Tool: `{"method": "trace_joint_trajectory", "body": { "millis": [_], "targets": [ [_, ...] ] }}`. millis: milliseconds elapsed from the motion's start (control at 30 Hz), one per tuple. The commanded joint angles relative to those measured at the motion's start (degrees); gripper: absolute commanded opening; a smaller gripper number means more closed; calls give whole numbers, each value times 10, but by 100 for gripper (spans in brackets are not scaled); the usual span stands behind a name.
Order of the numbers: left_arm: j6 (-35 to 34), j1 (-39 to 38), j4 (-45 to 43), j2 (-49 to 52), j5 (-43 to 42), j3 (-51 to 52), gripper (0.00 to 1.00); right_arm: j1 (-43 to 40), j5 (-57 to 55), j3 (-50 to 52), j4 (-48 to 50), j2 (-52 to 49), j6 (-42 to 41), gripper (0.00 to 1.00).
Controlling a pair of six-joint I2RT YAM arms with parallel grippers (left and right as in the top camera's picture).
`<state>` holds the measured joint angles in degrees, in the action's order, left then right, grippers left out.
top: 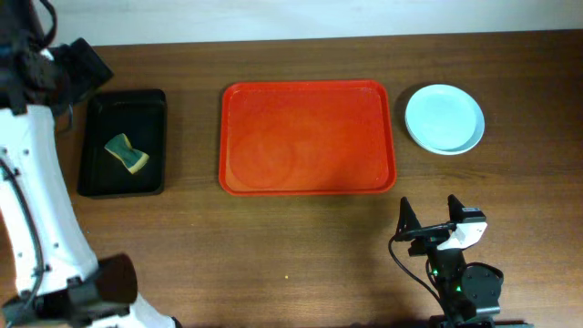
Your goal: Clean dirty plates on tray and stack at the side
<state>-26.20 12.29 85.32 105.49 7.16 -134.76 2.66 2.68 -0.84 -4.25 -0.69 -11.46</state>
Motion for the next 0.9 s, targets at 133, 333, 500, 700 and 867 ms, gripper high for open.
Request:
{"method": "trace_joint_trajectory", "body": {
  "millis": [133,333,500,700,867],
  "targets": [
    [55,-84,-473,-425,3,711,100,-5,1,5,0,5,5,99],
    [196,-96,-678,-833,-36,1061,99,-5,1,5,0,5,5,99],
    [196,-97,-797,-985,-66,1243,99,-5,1,5,0,5,5,99],
    [196,-97,-920,-1052,-75,1342,100,-5,1,5,0,5,5,99],
    [229,-98,-807,-1052,-44,1342,99,-5,1,5,0,5,5,99]
  ]
}}
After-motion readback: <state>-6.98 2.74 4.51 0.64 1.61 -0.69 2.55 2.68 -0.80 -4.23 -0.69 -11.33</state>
